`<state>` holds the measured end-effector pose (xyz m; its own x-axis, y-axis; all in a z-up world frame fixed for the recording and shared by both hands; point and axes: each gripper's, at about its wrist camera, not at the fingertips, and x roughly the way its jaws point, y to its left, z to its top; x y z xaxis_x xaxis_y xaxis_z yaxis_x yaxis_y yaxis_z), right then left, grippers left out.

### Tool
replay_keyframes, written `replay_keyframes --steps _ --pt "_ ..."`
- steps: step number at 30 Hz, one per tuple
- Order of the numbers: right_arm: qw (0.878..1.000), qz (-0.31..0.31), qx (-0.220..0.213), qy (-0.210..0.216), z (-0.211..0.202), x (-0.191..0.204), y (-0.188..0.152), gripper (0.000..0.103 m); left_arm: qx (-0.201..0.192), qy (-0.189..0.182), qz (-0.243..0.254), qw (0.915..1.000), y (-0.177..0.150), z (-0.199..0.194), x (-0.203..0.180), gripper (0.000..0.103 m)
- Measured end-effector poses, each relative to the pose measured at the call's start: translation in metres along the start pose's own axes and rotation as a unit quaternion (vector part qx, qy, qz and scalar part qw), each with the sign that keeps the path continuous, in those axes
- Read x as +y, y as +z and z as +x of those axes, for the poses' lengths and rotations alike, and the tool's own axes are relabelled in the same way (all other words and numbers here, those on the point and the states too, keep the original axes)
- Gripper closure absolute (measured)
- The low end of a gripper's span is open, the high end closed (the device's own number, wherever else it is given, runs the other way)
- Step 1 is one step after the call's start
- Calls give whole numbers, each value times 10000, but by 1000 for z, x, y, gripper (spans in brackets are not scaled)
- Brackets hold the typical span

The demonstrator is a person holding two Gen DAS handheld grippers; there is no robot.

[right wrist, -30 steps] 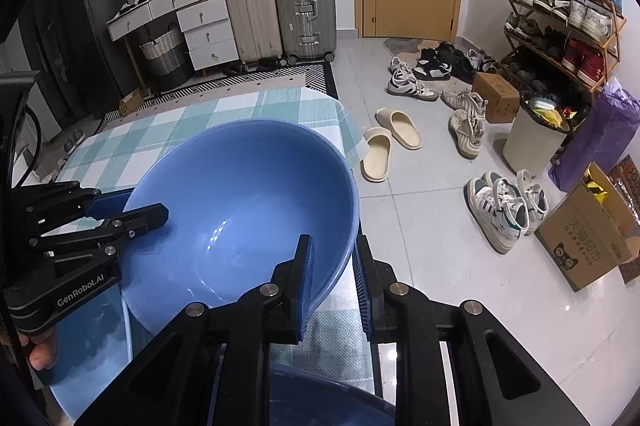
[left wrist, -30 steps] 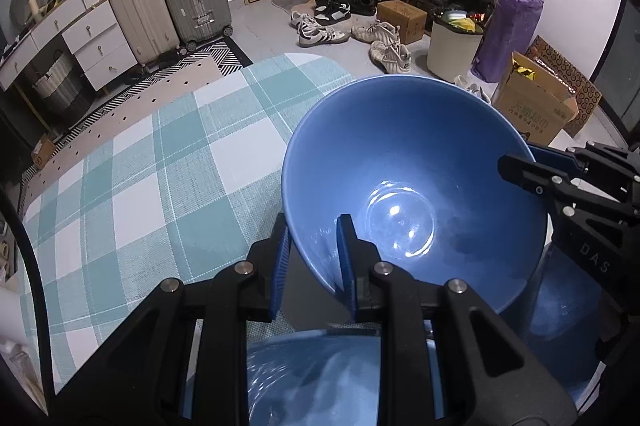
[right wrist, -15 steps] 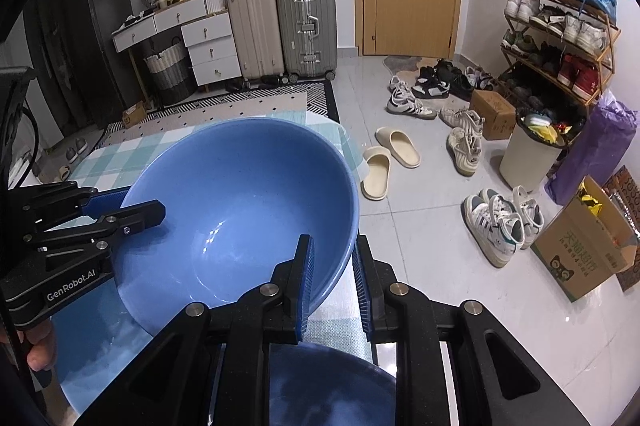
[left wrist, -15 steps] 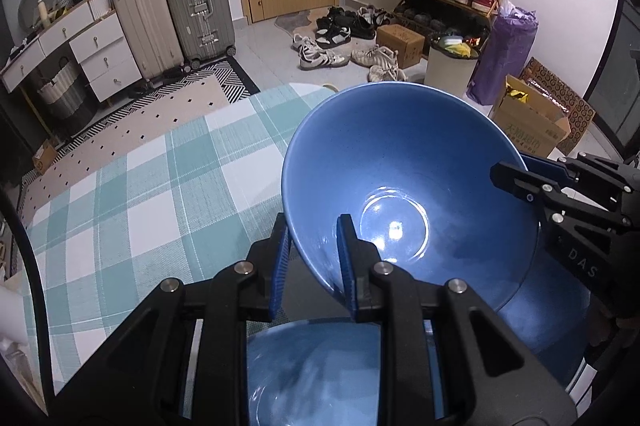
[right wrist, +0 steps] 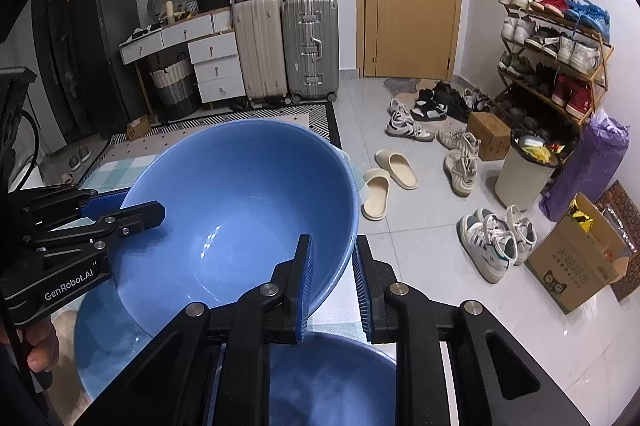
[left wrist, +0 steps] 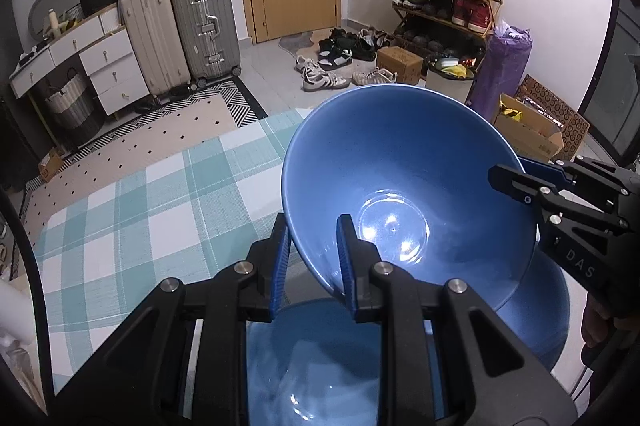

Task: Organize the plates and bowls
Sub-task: 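Lift the light-blue bowl off the tablecloth with both grippers, then carry the light-blue bowl over another blue bowl with both grippers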

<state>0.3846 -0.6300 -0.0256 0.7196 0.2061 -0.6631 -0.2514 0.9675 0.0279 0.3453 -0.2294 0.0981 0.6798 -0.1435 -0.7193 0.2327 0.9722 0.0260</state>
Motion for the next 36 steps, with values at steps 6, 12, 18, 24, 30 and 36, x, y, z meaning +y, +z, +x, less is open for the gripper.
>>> replay_keyframes --steps 6,12,18,24,30,36 --pt "9999 -27 -139 28 -21 9 -1 83 -126 60 3 9999 -4 -31 -2 83" --pt "9996 -96 -262 56 -39 16 -2 83 -261 101 -26 9996 -9 -62 -4 83" --pt "9991 -154 -397 78 -58 25 -3 83 -355 137 -49 9993 -18 -93 -8 83" --pt "9989 -187 -420 102 -69 34 -6 83 -404 159 -95 9990 -25 -117 -10 83" --pt "9987 -183 -443 171 -79 46 -14 83 -456 184 -143 9987 -36 -139 -10 83" --pt "9984 -173 -454 290 -86 54 -19 82 -512 222 -209 9982 -47 -161 -8 83"
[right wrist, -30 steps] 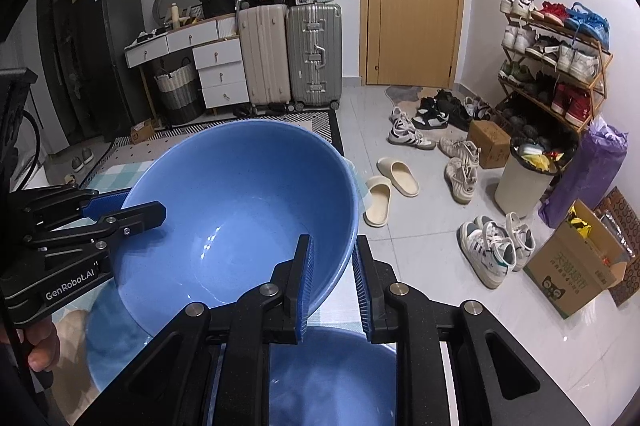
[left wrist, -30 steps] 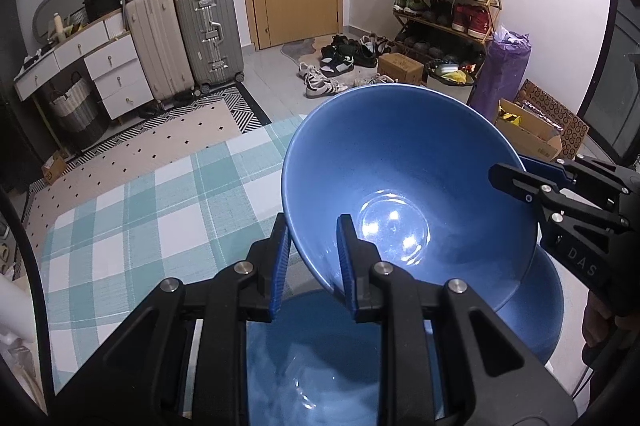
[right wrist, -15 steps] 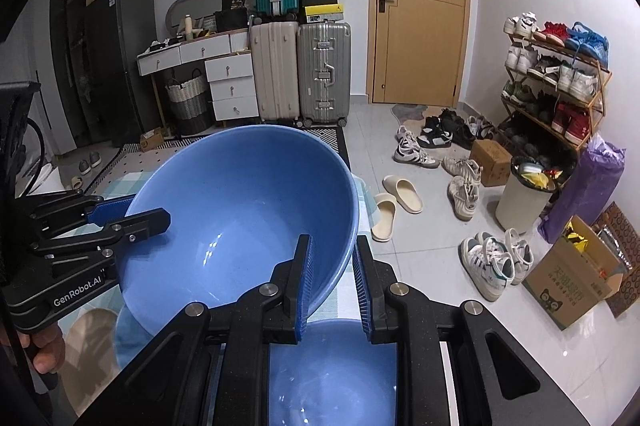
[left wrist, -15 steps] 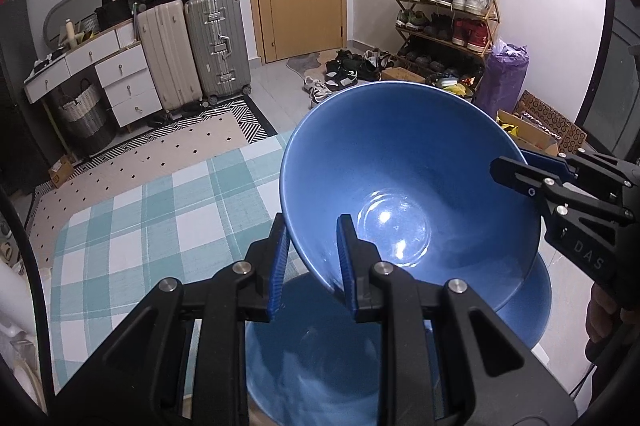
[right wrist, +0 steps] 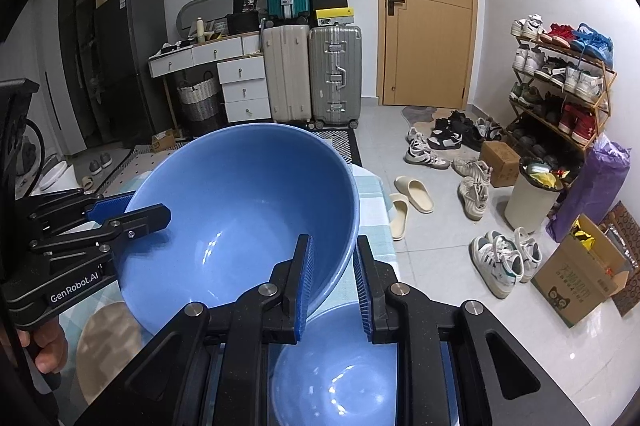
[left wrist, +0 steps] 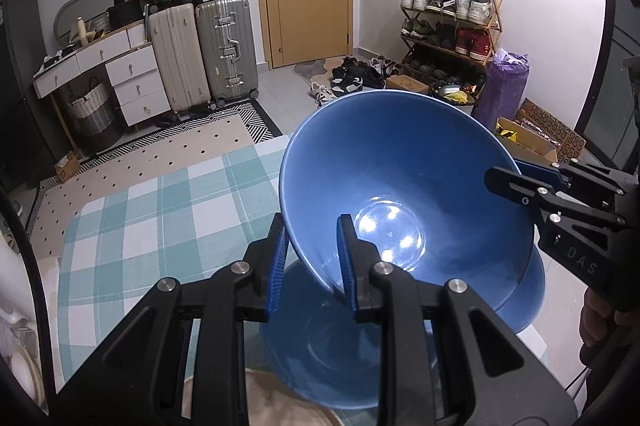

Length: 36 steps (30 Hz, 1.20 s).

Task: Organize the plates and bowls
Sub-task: 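Carry the light-blue bowl over another blue bowl with both grippers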

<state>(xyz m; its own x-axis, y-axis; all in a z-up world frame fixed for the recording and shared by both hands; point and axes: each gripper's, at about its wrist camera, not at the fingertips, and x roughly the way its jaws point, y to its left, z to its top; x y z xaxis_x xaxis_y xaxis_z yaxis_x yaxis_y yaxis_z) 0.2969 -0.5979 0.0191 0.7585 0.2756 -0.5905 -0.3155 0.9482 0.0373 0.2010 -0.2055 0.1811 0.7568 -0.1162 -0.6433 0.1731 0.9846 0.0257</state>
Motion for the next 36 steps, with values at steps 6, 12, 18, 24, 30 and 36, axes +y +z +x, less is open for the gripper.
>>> replay_keyframes --steps 6,12,18,24,30,36 --pt "9999 -5 -53 89 -7 14 -4 82 -18 -6 -90 10000 -12 -18 11 83" --pt "9999 -31 -21 146 -9 26 -8 82 -23 -10 -171 9999 -23 -28 23 83" --pt "9998 -34 6 217 -10 35 -12 82 -30 4 -193 9998 -32 -32 32 83" --pt "9996 -92 -12 262 -15 47 -18 82 5 -10 -295 9996 -41 -34 43 83" --pt "9994 -118 23 321 -16 56 -24 81 61 -20 -370 9993 -51 -32 51 83" --pt "9992 -177 103 347 -11 58 -32 81 174 -27 -426 9989 -62 -25 55 83"
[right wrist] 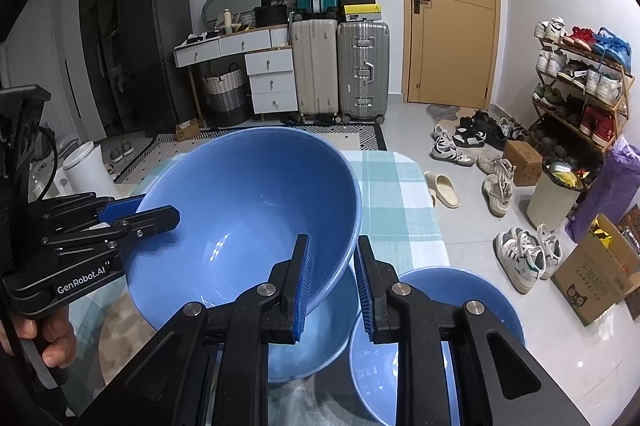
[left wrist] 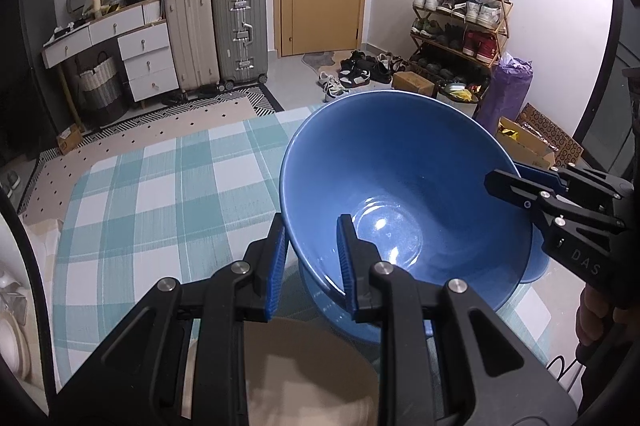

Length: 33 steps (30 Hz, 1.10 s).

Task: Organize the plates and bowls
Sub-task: 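Carry the light-blue bowl over another blue bowl with both grippers, then lower the held bowl onto the tablecloth beside the other bowl with both grippers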

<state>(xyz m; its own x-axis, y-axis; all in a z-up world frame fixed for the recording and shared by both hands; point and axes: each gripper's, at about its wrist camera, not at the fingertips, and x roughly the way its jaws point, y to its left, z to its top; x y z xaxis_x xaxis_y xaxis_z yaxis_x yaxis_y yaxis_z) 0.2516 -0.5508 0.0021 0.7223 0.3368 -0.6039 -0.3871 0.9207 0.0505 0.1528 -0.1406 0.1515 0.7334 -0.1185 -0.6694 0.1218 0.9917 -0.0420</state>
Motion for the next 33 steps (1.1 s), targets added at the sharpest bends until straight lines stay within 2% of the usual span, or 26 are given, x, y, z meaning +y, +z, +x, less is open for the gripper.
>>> replay_keyframes --steps 16,33 --pt "9995 20 314 9 26 0 -31 81 340 10 -74 9994 -27 43 9 83" --pt "9987 -130 460 -181 46 -3 -44 81 632 70 -4 9980 -43 93 15 83"
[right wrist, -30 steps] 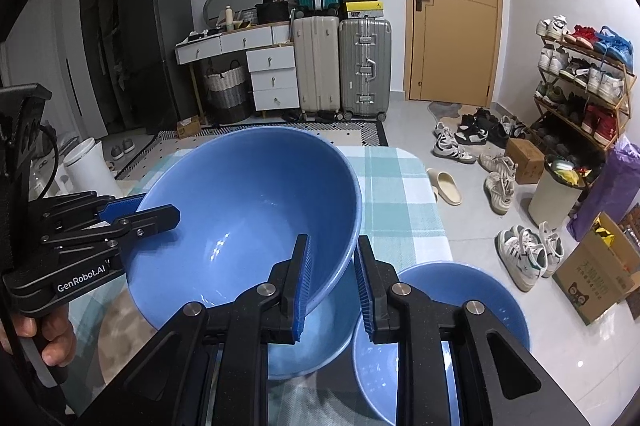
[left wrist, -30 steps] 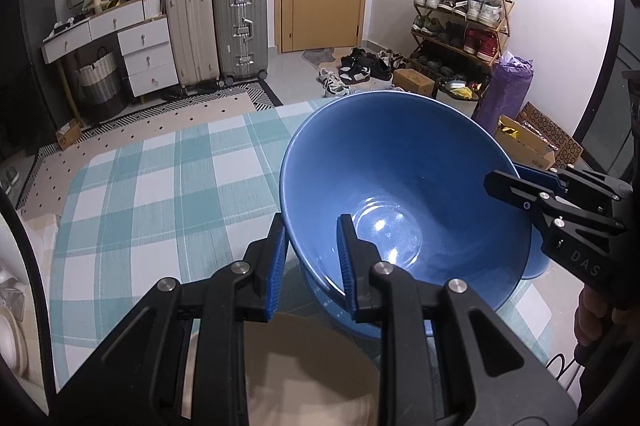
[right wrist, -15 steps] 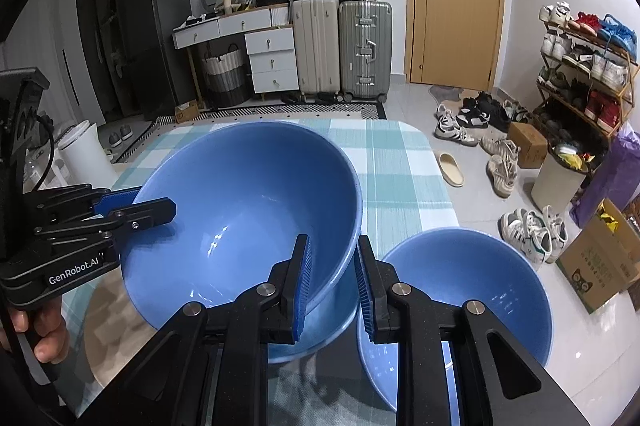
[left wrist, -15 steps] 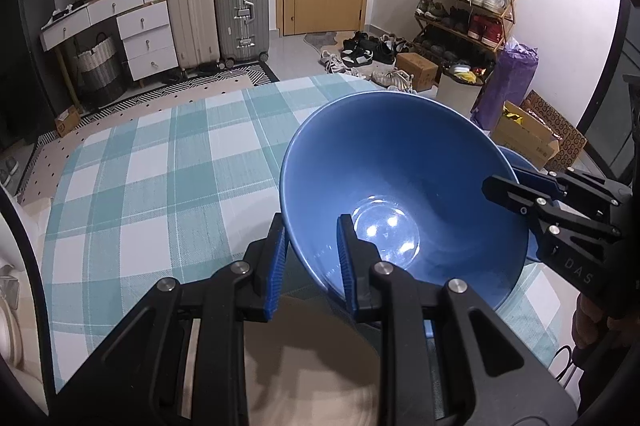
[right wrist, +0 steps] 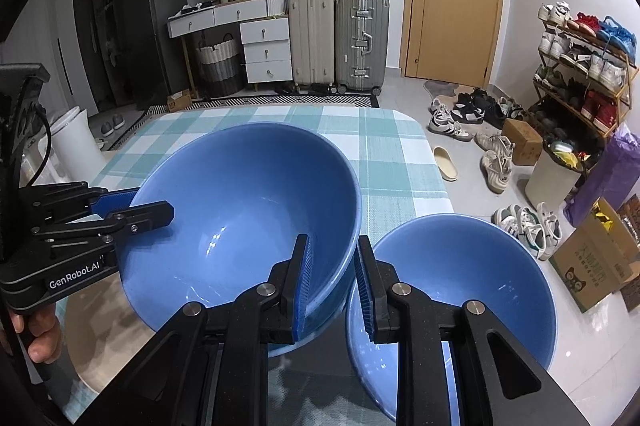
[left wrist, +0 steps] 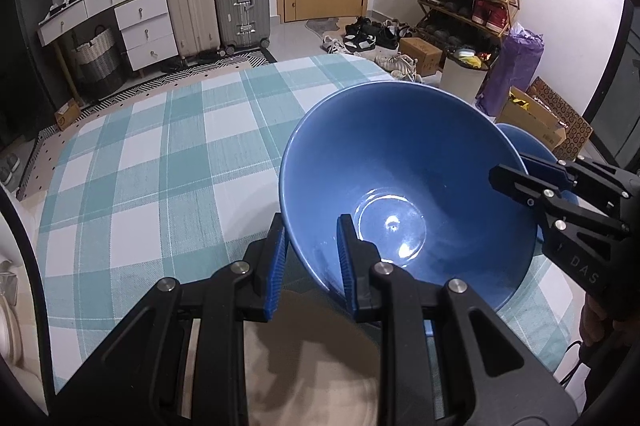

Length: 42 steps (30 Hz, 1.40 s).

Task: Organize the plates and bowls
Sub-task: 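Lower the held bowl onto the tablecloth beside the other bowl with both grippers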

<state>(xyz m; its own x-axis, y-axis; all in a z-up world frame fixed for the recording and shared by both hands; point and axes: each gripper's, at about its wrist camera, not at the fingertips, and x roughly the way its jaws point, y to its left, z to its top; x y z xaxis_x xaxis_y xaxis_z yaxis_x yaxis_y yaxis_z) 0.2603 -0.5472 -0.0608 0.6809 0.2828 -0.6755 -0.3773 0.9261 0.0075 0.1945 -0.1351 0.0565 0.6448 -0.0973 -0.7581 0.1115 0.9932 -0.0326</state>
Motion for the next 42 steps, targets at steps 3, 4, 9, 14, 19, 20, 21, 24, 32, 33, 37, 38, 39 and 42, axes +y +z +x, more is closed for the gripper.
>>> replay_keyframes --steps 3,4,9,14,19,20,21,24,32,33,37,38,39,42 --pt "10000 -63 5 -74 2 1 -1 80 32 -3 5 10000 -1 8 2 83" --pt "9999 -73 6 -84 3 2 -1 80 38 0 10 10000 -2 10 3 83" --pt "9997 -148 35 -181 7 7 -4 80 69 53 80 9999 -3 19 4 83" --pt "9993 -247 64 -273 12 10 -7 79 122 102 100 9998 -7 27 6 83" --pt "9992 -280 89 -273 15 12 -7 79 171 154 111 9997 -10 34 8 83" --pt "9991 -290 94 -278 16 13 -8 79 173 169 119 9996 -11 34 8 83" --pt "9992 -287 94 -281 16 13 -8 79 185 180 130 9996 -12 35 7 83" --pt "9988 -327 98 -348 17 14 -8 79 209 181 140 9995 -14 37 7 83" --pt "9975 -465 118 -515 23 19 -13 79 238 220 201 9993 -16 40 4 82" --pt "9975 -462 133 -512 23 18 -13 79 254 223 206 9992 -16 41 4 82" --pt "9975 -470 157 -494 24 18 -15 79 294 237 211 9991 -18 42 4 82" --pt "9975 -468 160 -498 24 18 -15 78 303 222 196 9991 -18 42 5 82" --pt "9975 -476 161 -498 24 18 -15 78 317 215 188 9991 -18 43 6 82" --pt "9977 -455 170 -477 24 16 -15 76 335 206 177 9991 -18 43 7 82"
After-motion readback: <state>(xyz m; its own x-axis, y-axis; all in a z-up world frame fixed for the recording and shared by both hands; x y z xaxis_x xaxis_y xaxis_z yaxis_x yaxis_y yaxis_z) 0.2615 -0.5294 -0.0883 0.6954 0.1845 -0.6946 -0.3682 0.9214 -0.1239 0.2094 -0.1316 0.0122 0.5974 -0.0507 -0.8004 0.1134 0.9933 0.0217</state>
